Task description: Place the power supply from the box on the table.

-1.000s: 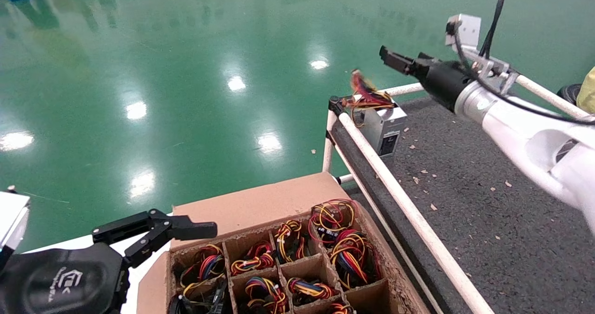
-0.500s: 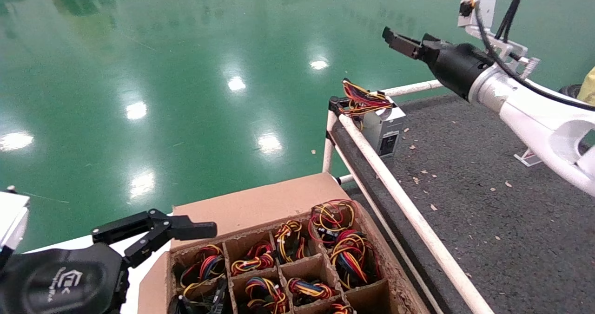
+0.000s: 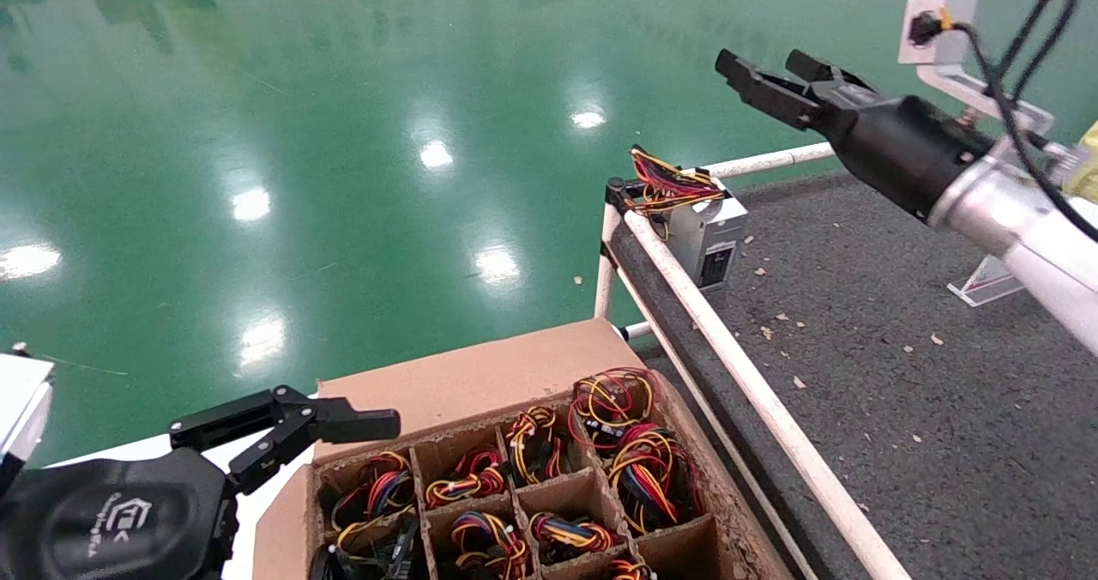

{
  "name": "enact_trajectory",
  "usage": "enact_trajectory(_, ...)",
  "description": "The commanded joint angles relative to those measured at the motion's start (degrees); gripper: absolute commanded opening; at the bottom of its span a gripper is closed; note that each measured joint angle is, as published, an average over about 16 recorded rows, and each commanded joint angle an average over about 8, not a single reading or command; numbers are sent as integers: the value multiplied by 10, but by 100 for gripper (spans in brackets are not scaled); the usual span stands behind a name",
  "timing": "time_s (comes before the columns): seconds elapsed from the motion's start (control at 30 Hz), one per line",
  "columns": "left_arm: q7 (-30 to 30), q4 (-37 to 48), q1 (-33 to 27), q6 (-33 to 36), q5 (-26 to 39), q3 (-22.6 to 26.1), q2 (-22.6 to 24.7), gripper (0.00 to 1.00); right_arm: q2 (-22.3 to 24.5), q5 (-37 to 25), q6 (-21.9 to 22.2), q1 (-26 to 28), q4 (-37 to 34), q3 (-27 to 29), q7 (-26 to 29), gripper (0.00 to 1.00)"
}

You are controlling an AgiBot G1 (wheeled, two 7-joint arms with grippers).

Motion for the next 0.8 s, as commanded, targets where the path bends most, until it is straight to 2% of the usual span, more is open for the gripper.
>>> enact_trajectory(0.03, 0, 0, 0, 0, 0, 0, 0, 100, 13, 5, -17, -15, 26, 0, 7, 100)
enact_trajectory(0.8, 0, 0, 0, 0, 0, 0, 0, 100, 156, 61, -207, -187, 321, -4, 83, 100)
